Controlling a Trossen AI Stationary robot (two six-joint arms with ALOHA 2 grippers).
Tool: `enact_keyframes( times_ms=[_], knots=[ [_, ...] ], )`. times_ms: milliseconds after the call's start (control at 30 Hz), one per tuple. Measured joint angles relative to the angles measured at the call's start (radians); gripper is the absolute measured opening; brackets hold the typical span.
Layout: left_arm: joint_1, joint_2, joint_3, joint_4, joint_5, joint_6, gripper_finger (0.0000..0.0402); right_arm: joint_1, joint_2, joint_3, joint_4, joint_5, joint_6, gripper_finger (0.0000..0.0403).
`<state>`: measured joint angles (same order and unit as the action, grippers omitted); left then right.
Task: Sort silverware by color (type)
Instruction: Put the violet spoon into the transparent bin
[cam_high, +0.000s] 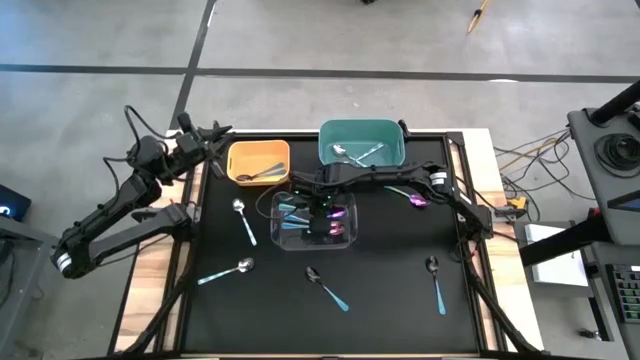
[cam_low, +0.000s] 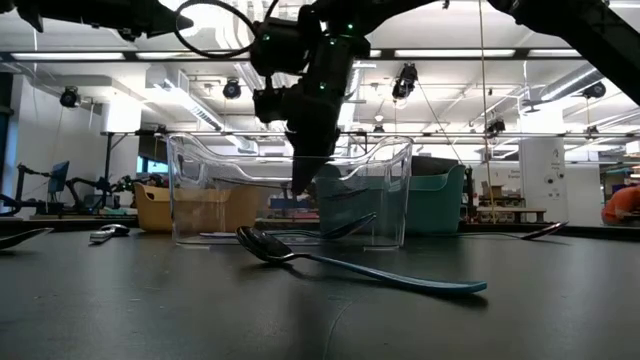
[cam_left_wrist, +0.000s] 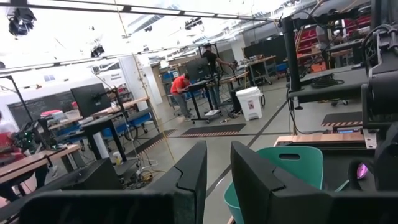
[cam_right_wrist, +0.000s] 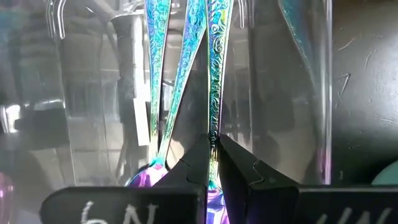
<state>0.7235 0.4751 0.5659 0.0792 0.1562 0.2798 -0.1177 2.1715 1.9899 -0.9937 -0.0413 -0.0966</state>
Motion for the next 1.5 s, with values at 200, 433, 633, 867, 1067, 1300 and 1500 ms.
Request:
enact_keyframes(
  times_ms=[200,433,633,867,1067,1300,1500],
  knots=[
    [0.000,0.000,0.000,0.000,0.000,0.000,0.0054,0.000,0.000,-0.020,0.040,0.000,0.000,0.0012],
    [0.000,0.000,0.000,-0.001,0.000,0.000,0.0054,0.002,0.000,-0.055,0.078,-0.010,0.004,0.0012],
    [0.000,-0.002,0.000,-0.005,0.000,0.000,0.0054,0.002,0.000,-0.083,0.105,-0.029,0.019,0.0012],
    [0.000,-0.006,0.000,-0.009,0.000,0.000,0.0054,0.002,0.000,-0.083,0.109,-0.029,0.011,0.0012],
    [0.000,-0.009,0.000,-0.010,0.000,0.000,0.0054,0.002,0.000,-0.083,0.109,-0.029,0.007,0.0012],
    [0.000,-0.017,0.000,-0.016,0.000,0.000,0.0054,0.002,0.000,-0.083,0.109,-0.028,0.007,0.0012],
    [0.000,-0.032,0.000,-0.022,0.000,0.000,0.0054,0.002,0.000,-0.083,0.111,-0.028,0.007,0.0012]
  ],
)
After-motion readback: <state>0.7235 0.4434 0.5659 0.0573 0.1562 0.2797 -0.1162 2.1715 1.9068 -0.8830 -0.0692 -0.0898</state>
